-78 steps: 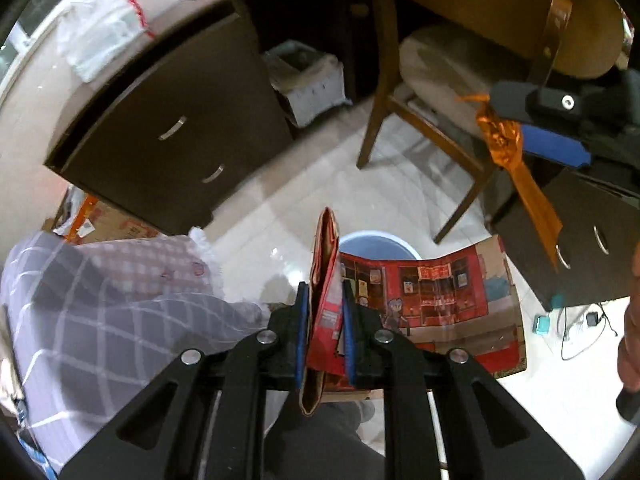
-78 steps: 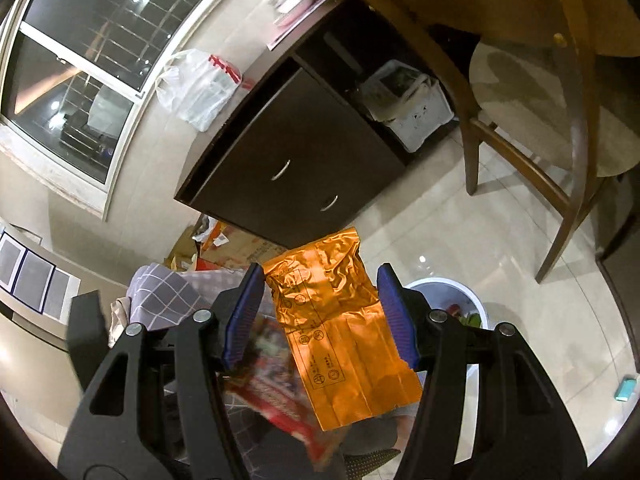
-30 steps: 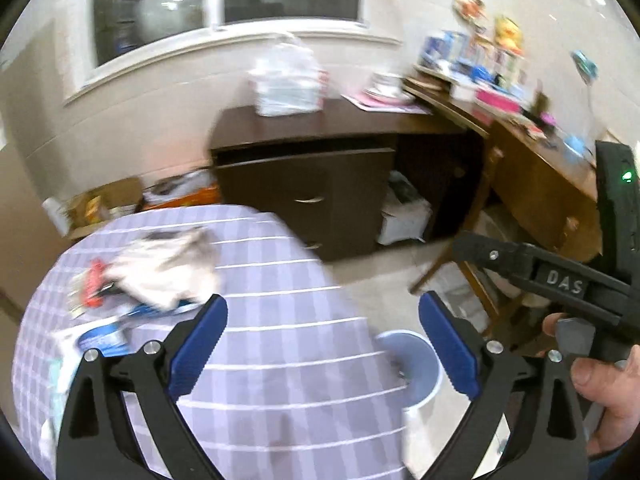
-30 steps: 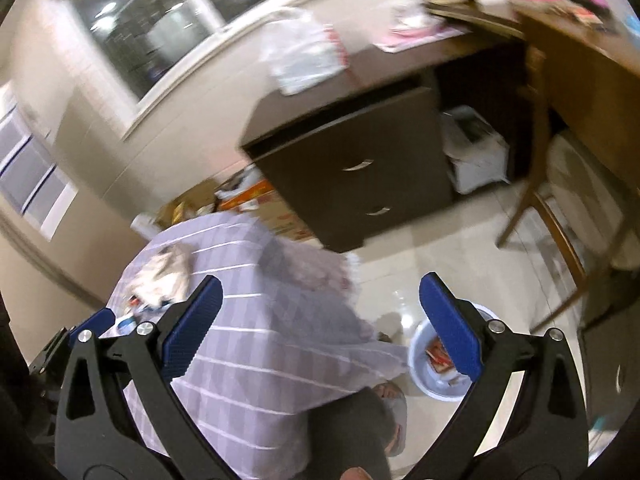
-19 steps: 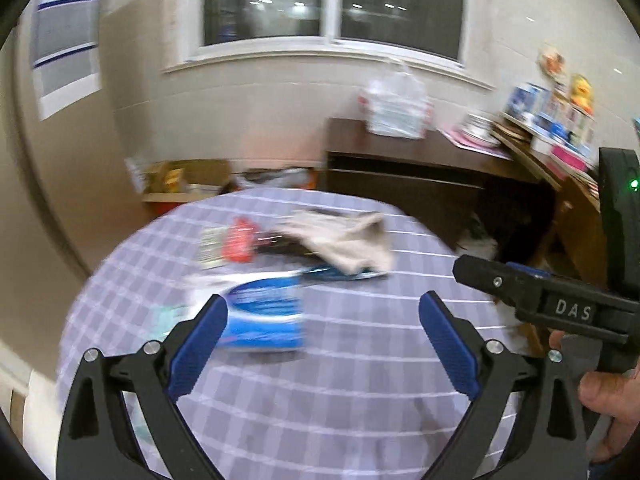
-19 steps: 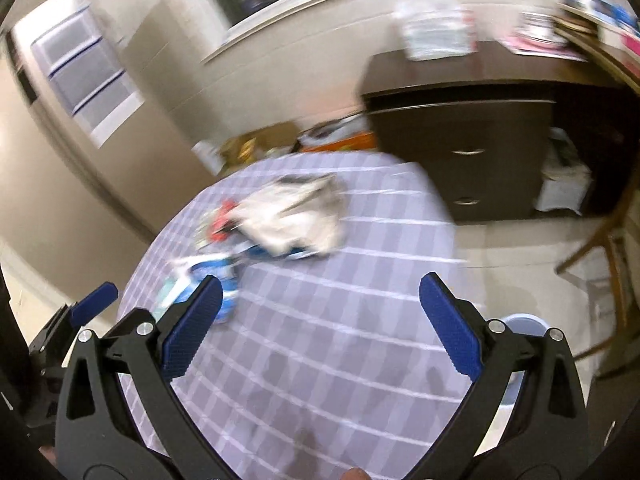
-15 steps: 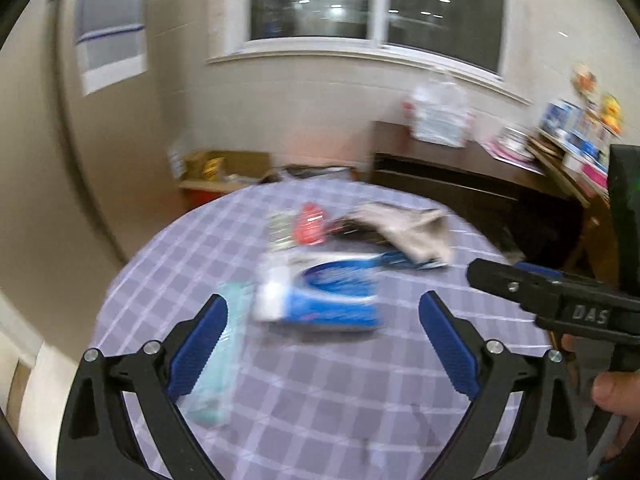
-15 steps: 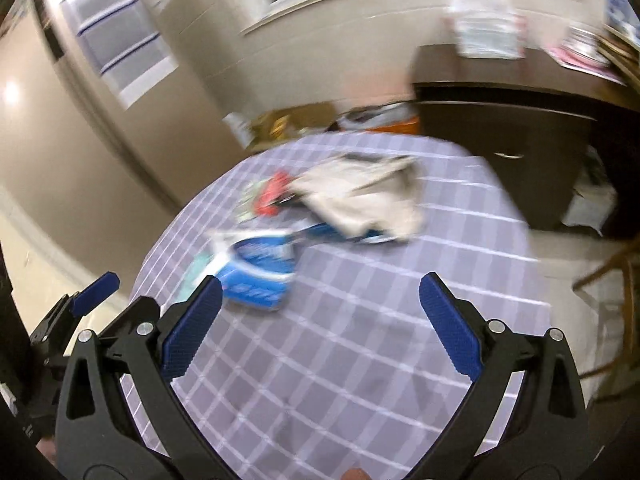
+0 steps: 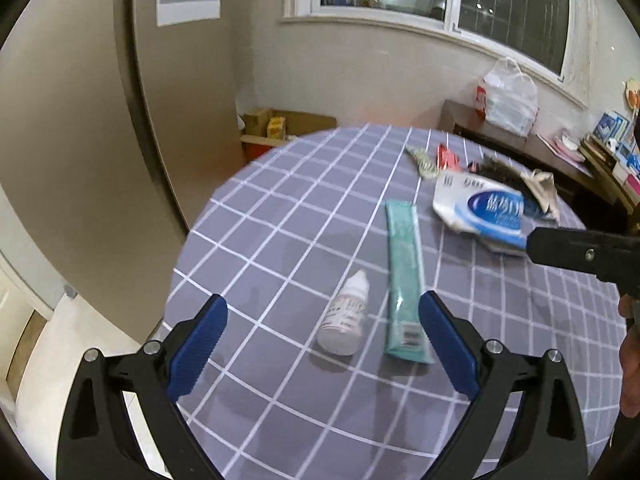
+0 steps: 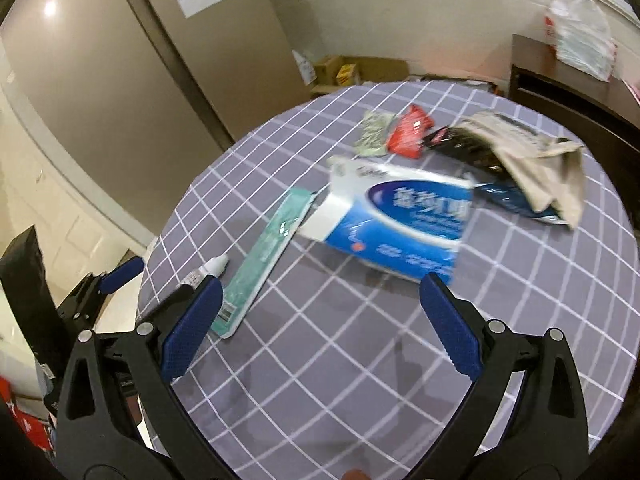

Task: Collect trash
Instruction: 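Grasp the white eye-drop bottle with the left tool while the right tool grasps the teal toothpaste tube, then lift the bottle with the left tool while the right tool lifts the toothpaste tube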

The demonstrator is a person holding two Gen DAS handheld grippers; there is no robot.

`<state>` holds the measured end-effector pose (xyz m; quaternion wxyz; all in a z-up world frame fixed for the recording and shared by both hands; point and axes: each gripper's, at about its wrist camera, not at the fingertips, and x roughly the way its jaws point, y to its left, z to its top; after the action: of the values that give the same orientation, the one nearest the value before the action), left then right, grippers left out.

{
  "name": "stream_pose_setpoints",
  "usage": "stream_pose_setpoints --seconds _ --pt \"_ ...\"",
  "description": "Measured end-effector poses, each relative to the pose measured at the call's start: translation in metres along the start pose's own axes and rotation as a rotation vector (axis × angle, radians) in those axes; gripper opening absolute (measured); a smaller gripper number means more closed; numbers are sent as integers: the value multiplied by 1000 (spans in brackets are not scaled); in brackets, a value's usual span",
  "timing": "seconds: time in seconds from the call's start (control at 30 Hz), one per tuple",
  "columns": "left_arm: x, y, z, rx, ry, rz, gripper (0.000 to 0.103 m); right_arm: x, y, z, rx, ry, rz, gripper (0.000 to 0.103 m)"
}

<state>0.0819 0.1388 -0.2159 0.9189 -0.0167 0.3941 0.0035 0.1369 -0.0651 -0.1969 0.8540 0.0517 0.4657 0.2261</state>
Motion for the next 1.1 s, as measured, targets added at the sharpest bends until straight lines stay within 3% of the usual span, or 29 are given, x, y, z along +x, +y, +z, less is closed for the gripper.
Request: stream_pose_setpoints --seconds 0.17,0.27,0.43,0.5,0.57,0.7,0.77,0.83,0.9,1.1 --pt "25 0 -3 22 62 -75 59 20 17 1 -22 29 20 97" --pt "27 6 -1 -3 60 -136 27 32 25 2 -31 49 37 97" --pt "21 16 -7 -52 52 -121 27 52 50 9 -78 41 33 95" --pt "17 22 -10 -78 46 -107 27 66 58 12 -95 49 13 84" --pt "14 28 -13 -101 41 -81 27 79 64 12 -113 62 -19 66" --pt "9 36 -14 -136 38 -66 27 92 76 2 -209 45 -102 53" --pt "6 40 -15 -144 35 -68 27 91 81 -6 -276 28 -147 35" --pt "6 40 -14 -146 34 -72 27 86 73 -8 -258 34 -112 25" --pt "5 38 -14 -144 31 -70 26 77 59 -10 -229 51 -52 21" --pt "1 27 -13 -131 25 -77 26 54 34 -22 -215 69 -5 20"
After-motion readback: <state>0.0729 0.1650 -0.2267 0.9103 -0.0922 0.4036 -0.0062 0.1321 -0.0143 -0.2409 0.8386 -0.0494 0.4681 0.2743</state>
